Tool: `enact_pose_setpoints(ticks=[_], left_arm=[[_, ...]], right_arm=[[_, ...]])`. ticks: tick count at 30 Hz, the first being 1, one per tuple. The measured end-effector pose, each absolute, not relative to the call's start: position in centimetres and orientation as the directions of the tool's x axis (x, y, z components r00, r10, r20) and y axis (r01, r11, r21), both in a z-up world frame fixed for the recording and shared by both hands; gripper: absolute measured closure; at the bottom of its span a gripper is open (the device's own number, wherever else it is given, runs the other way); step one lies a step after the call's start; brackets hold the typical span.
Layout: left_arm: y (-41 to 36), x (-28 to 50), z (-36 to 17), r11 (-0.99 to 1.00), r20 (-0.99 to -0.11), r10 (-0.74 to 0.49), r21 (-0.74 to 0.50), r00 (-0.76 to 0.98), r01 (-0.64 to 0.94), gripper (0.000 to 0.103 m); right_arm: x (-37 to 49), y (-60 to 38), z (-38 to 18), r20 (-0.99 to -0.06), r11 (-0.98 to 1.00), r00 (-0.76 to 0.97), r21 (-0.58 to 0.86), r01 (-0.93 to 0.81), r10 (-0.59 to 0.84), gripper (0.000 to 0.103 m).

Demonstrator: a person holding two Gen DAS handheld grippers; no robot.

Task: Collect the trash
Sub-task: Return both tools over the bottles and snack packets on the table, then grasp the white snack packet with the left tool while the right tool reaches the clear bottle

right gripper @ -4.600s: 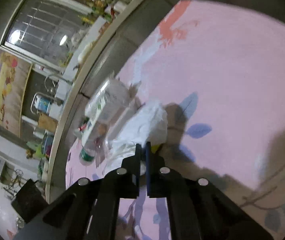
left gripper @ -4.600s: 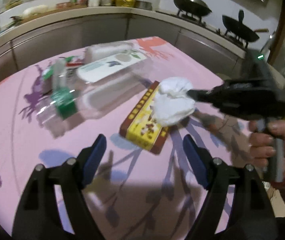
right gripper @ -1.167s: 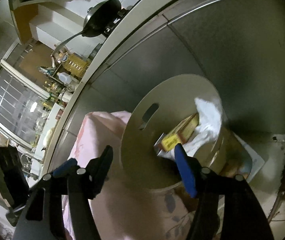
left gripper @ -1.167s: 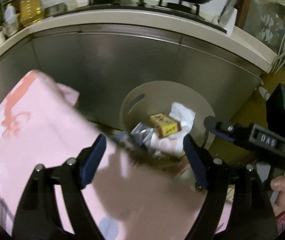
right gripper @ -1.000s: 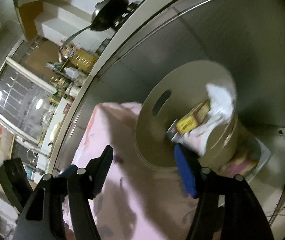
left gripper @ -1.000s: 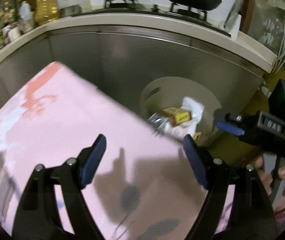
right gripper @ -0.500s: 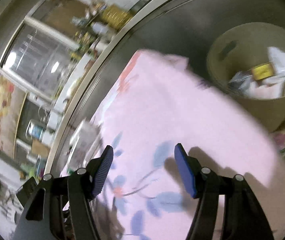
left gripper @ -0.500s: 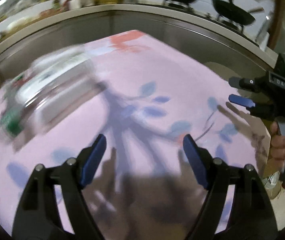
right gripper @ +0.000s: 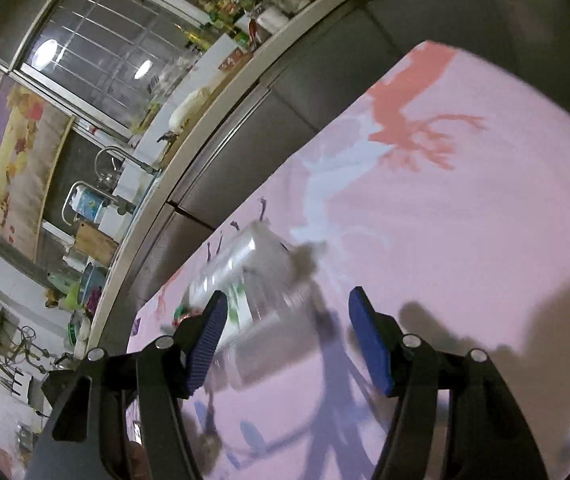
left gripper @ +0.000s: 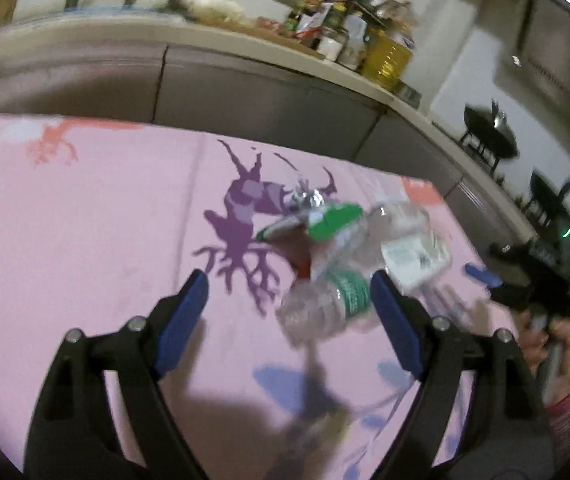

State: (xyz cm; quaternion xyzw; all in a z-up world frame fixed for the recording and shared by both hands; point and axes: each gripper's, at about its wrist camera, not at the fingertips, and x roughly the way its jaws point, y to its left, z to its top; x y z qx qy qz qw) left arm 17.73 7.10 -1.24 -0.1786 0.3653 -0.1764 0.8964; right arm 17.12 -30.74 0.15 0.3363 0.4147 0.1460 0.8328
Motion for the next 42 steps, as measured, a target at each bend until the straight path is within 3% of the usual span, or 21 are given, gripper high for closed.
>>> enact_pose_setpoints(ticks=[6,14,19,23,26,28,30,32,36,38,42], left_arm=[[4.7,20.3,-4.4,0.784,-0.603,-0.597,-0.577,0.530,0.227,0.024],[3.2,11.6,-4.0,0.702,-0.569,-0.712,-0.588,0.410,0.402,0.025],[3.9,11.6,-1.9,0.823,-0.621,-0.568,-0.413,0.540,0.390,0.024],[1.3,14.1,-0.9,0.885,-0.627,-0.462,-0.277,0.628,0.375,0.024],[-0.7,16.2,-1.3,0.907,-0.652,-0.402,-0.187,0.643,0.378,0.025],[-2.2,17.4,-1.7,0.922,-0.668,-0.344,-0.107,0.660,0.373,0.027],[-2.6,18.7,-2.3,0.929,-0.685,-0.312,-0.077,0.658,0.361,0.031],[-2.6,20.0,-3.0,0.933,-0.706,-0.306,-0.090,0.638,0.348,0.048],[-1.8,21.9,-4.4,0.944,-0.729,-0.302,-0.136,0.614,0.302,0.063],[-1.5,22.4,-4.9,0.942,-0.739,-0.313,-0.162,0.596,0.294,0.089],[-1.1,21.4,-5.1,0.935,-0.741,-0.336,-0.188,0.581,0.302,0.092]], right_arm=[[20.0,-28.5,-1.7,-0.608,0.699,0.537,0.714,0.047,0.585,0.041],[14.5,-28.5,-1.2,-0.555,0.644,0.440,0.761,-0.074,0.706,0.041],[12.9,-30.1,-0.2,-0.575,0.701,0.517,0.709,-0.070,0.634,0.041],[13.0,-29.5,-1.2,-0.526,0.669,0.579,0.742,-0.046,0.623,0.041],[12.2,-28.3,-2.4,-0.516,0.735,0.677,0.676,-0.055,0.525,0.041],[11.7,-27.4,-3.5,-0.536,0.802,0.720,0.596,-0.047,0.441,0.047],[12.0,-27.1,-3.6,-0.535,0.790,0.702,0.610,-0.062,0.469,0.047],[12.0,-27.4,-3.5,-0.511,0.771,0.715,0.634,-0.061,0.476,0.047],[11.9,-27.6,-3.3,-0.518,0.773,0.699,0.629,-0.079,0.493,0.047],[11.4,-27.5,-3.1,-0.524,0.780,0.693,0.619,-0.090,0.495,0.047],[10.0,-27.9,-3.3,-0.542,0.785,0.684,0.616,-0.072,0.488,0.047]])
